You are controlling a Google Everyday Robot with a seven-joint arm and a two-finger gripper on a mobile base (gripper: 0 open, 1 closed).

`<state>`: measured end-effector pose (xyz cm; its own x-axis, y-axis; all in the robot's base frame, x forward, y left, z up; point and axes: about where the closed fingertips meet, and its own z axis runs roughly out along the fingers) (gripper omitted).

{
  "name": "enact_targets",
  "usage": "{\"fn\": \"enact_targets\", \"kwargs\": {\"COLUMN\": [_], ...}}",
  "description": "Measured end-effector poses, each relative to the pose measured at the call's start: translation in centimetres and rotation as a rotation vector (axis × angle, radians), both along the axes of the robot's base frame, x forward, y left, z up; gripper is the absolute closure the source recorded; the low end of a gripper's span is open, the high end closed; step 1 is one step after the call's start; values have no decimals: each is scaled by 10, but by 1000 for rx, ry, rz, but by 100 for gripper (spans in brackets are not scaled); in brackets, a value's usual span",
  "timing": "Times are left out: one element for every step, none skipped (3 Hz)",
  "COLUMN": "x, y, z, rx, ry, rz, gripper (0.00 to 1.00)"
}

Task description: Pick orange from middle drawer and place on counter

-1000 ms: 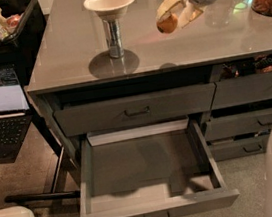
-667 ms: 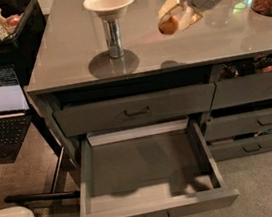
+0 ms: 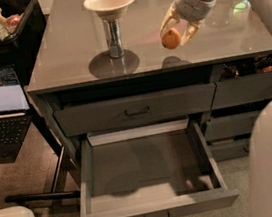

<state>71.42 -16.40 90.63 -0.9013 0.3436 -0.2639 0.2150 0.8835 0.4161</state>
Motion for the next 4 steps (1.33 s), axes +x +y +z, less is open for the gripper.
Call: {"fn": "enact_targets", "kwargs": {"x": [-3, -3, -2, -2], "y": [-3, -3, -3, -3], "z": [-22, -39, -47, -45], "rx": [-13, -2, 18, 21], "ry": [101, 160, 189, 189], "rz": [-60, -91, -111, -113], "gripper": [100, 100, 81, 58]}}
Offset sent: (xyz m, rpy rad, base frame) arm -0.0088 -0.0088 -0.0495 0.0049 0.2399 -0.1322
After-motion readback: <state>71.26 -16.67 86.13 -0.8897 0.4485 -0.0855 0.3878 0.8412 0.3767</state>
